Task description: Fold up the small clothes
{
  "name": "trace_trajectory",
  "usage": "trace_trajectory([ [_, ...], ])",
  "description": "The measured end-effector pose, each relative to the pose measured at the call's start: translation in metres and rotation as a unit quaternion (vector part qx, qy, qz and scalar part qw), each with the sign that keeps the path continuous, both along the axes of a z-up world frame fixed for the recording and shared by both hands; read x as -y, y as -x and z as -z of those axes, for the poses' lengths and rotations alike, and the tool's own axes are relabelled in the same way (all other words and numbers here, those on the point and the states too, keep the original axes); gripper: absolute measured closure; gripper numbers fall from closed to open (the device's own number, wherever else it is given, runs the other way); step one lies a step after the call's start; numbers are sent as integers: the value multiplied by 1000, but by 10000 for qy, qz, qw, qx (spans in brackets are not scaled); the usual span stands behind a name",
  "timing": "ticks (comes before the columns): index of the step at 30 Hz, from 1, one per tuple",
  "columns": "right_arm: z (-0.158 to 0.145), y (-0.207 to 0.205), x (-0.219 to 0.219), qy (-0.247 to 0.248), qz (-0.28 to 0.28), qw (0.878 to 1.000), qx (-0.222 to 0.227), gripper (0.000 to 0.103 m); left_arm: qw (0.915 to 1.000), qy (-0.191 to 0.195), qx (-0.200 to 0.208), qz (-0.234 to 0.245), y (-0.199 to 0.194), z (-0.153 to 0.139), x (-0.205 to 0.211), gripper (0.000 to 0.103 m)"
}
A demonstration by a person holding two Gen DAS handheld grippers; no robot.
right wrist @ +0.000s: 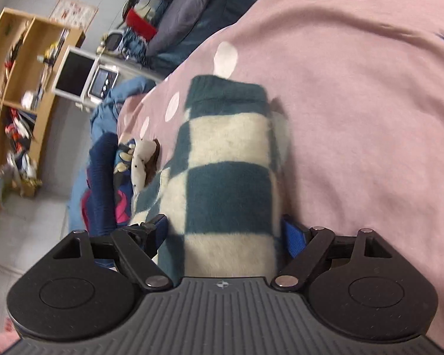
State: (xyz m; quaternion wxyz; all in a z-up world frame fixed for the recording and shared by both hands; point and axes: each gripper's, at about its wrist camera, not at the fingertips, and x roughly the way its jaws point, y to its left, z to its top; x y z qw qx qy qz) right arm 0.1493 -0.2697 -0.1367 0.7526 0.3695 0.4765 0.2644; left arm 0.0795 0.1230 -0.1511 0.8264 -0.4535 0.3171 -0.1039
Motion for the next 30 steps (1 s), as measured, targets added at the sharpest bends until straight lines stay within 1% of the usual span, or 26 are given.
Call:
trace_trajectory([
  [2,-3,0,-7,136,-176,9997,57,0,10000,-37,18,13,-5,0,3,0],
  [4,-4,2,-10,264,-262,9992,120,0,10000,16,34,73,-10,0,4,0],
  [6,-2,3,-5,226,-252,9994,120,0,9998,19,-2,180,-17,0,7,0],
  [9,-1,0,-3,125,-213,9997,36,0,9992,-261,-172,234,-28,-1,16,0],
  [11,-2,0,-3,178,-260,9995,36,0,9982,-406,-365,261,-35,-5,21,0],
  [16,-5,1,-9,306,-286,9991,93,0,9970,-391,-563,359,-47,-6,20,0],
  [19,-8,2,-12,530,-244,9982,152,0,9960,-504,-570,471,-52,-6,22,0],
  [22,-7,7,-12,618,-127,9977,249,0,9954,-586,-561,502,-51,-7,24,1],
  [23,-7,9,-12,640,-76,9975,293,2,9949,-665,-578,497,-51,-8,25,9],
  [24,-7,12,-12,658,-12,9973,333,6,9940,-770,-649,431,-49,-9,24,23],
  [25,-8,14,-14,691,51,9969,382,9,9930,-866,-711,374,-48,-10,24,29],
  [26,-10,16,-16,743,84,9962,446,13,9929,-858,-739,362,-48,-10,23,36],
  [28,-17,21,-22,916,117,9938,622,19,9924,-875,-787,354,-47,-11,21,42],
  [30,-25,26,-29,1099,128,9907,788,24,9907,-1031,-796,394,-46,-16,23,50],
])
